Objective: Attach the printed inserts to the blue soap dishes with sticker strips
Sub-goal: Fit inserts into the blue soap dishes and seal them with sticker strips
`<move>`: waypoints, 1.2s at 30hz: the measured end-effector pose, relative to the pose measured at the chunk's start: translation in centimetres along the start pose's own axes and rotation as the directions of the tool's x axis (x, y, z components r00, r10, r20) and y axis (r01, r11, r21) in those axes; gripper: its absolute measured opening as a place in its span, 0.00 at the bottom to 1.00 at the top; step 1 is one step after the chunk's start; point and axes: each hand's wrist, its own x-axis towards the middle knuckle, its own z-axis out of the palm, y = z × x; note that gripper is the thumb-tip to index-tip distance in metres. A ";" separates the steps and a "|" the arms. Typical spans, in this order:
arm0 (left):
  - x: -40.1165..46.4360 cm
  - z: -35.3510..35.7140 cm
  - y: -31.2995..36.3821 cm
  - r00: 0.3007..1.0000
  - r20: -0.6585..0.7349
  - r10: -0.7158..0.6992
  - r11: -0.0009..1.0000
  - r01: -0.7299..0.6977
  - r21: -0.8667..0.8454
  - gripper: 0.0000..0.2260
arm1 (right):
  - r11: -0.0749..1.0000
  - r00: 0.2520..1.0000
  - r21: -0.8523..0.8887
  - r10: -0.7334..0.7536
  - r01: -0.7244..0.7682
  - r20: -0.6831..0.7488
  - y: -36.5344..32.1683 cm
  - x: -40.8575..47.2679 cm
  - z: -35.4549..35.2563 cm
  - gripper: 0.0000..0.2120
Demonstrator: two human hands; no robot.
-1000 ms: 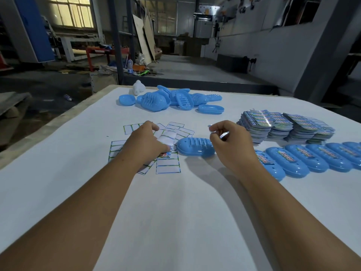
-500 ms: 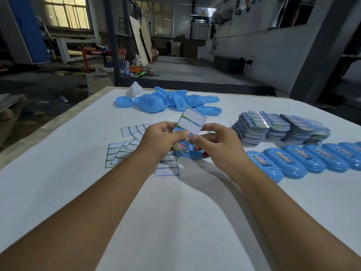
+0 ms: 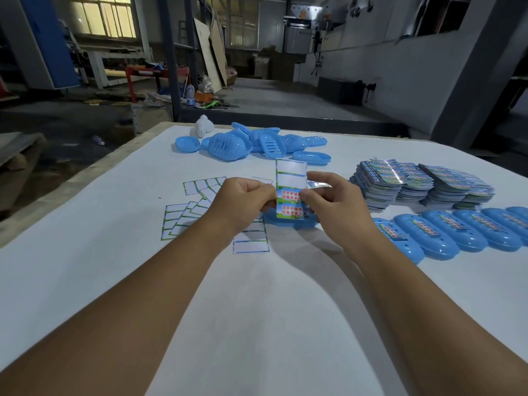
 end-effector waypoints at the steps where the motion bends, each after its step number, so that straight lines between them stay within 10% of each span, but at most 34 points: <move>1: -0.1 0.0 0.0 1.000 0.015 0.008 1.000 -0.008 0.003 0.17 | 1.000 1.000 -0.006 0.003 -0.003 -0.013 0.1 0.0 0.0 0.13; 36: -0.1 1.7 -1.3 0.968 0.045 0.245 0.924 -0.248 0.292 0.07 | 0.875 0.989 -0.468 -0.150 0.127 -0.012 0.0 -0.9 1.3 0.16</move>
